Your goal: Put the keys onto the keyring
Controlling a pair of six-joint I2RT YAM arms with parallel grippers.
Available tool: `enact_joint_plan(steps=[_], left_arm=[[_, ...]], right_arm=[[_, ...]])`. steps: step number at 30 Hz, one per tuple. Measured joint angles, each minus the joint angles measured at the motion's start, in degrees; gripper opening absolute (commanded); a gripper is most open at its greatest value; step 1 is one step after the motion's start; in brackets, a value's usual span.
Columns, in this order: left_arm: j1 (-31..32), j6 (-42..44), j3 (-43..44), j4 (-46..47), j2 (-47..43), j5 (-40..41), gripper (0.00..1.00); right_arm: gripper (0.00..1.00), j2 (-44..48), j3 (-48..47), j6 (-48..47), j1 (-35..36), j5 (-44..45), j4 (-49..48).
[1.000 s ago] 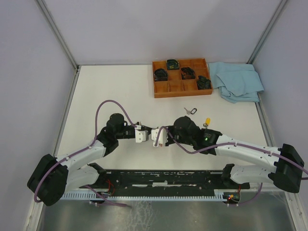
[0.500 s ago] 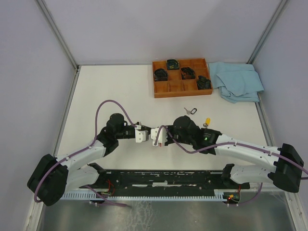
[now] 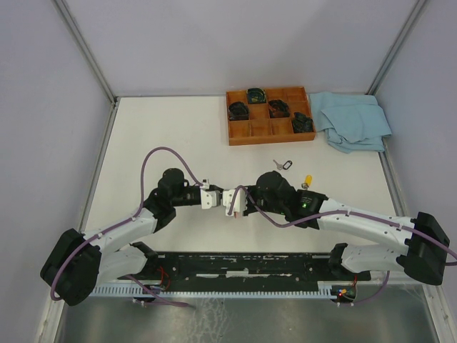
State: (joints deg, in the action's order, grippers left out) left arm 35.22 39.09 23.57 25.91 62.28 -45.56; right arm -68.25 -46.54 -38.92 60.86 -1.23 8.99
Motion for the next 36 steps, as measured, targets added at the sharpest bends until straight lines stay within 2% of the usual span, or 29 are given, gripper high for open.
enact_joint_plan(steps=[12, 21, 36], left_arm=[[0.0, -12.8, 0.8, 1.9, 1.2, 1.9, 0.03], [0.0, -18.7, 0.8, 5.6, 2.2, 1.9, 0.03], [0.0, -29.4, -2.6, 22.5, 6.6, 1.6, 0.03]], right_arm=[[0.01, 0.1, 0.0, -3.4, 0.3, 1.5, -0.1], [0.01, 1.3, 1.4, -4.7, 0.7, 3.6, -1.3], [0.01, 4.9, 7.5, -2.5, 1.0, 8.0, -8.3]])
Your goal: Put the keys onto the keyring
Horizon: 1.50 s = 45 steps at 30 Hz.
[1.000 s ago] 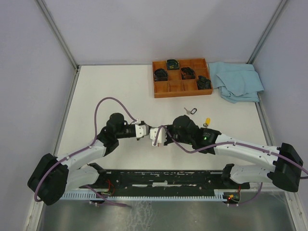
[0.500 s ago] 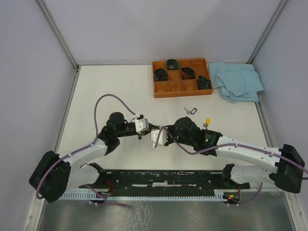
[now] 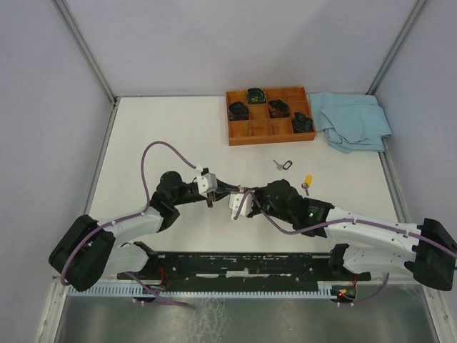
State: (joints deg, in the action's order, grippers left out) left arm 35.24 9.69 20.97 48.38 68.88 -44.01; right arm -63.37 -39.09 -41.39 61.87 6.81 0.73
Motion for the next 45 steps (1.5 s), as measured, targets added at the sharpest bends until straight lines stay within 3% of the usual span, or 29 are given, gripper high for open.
enact_joint_plan(steps=[6, 10, 18, 33, 40, 45], left_arm=[[0.0, -2.4, -0.7, 5.6, 1.8, 0.0, 0.03], [0.0, -2.4, -0.7, 6.6, 1.8, 0.0, 0.08], [0.0, -2.1, -0.7, 6.0, 1.8, -0.1, 0.21], [0.2, 1.0, 0.1, 0.9, 1.8, -1.7, 0.30], [0.2, 2.0, 0.6, -1.0, 1.8, -2.7, 0.25], [0.2, 2.0, 1.3, -1.8, 2.1, -3.2, 0.04]], right_arm=[[0.01, 1.0, 0.5, 1.0, 0.0, 1.4, -1.0], [0.01, 1.8, 0.4, 0.6, 0.0, 1.4, -0.7], [0.01, 1.8, -2.7, -1.0, 0.0, 0.9, 3.4], [0.01, -0.6, -6.7, -3.1, 0.0, -2.6, 9.7], [0.01, -1.4, -7.8, -3.6, 0.0, -4.4, 11.8], [0.01, -2.0, -8.9, -3.9, 0.0, -5.4, 13.5]])
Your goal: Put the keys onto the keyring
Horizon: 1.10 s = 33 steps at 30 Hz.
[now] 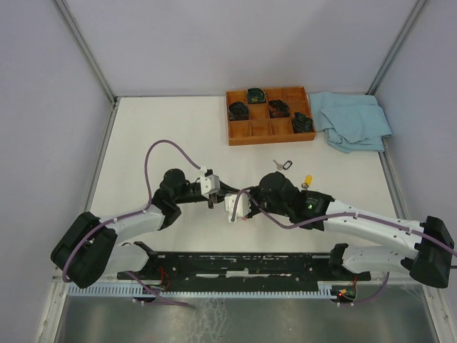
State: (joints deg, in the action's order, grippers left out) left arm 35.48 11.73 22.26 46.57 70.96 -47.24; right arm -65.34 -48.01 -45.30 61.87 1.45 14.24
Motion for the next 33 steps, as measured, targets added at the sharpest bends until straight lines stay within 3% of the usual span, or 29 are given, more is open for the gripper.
enact_joint_plan(steps=[22, 33], left_arm=[[0.6, -0.4, 0.0, 1.6, 0.0, -0.9, 0.03], [0.3, -1.9, -0.2, 3.4, 0.7, -0.9, 0.03]], right_arm=[[0.01, 2.8, 3.0, 3.4, -0.1, 2.3, -0.4], [0.01, 1.1, 5.6, 6.3, -0.5, 2.2, -5.9]])
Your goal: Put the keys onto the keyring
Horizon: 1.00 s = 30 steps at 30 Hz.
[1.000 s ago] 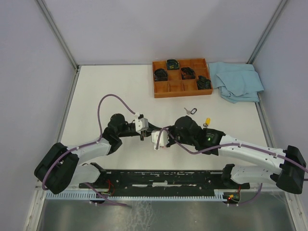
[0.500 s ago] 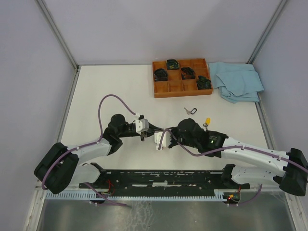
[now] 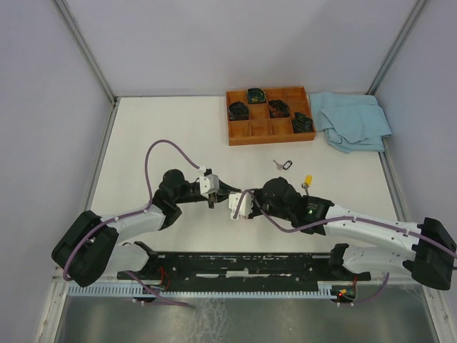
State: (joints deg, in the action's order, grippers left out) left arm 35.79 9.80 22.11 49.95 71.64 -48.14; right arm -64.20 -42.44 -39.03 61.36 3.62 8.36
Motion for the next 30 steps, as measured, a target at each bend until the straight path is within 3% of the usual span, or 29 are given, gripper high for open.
enact_joint_plan(steps=[9, 20, 25, 30], left_arm=[[0.0, -0.3, 0.0, 1.4, 0.0, -0.1, 0.03], [0.0, -0.4, 0.0, 2.0, 0.0, -0.1, 0.03], [0.0, -0.4, 0.0, 2.5, 0.0, -0.1, 0.03], [0.0, -0.4, 0.0, 2.5, 0.0, -0.1, 0.03]], right_arm=[[0.18, 2.6, 3.3, 1.9, -1.1, -0.8, -4.9], [0.24, 3.3, 3.7, 3.2, -2.2, -2.5, -6.2], [0.17, 3.1, 3.7, 3.3, -2.4, -3.4, -6.2], [0.01, 2.4, 3.7, 3.3, -2.7, -4.2, -6.2]])
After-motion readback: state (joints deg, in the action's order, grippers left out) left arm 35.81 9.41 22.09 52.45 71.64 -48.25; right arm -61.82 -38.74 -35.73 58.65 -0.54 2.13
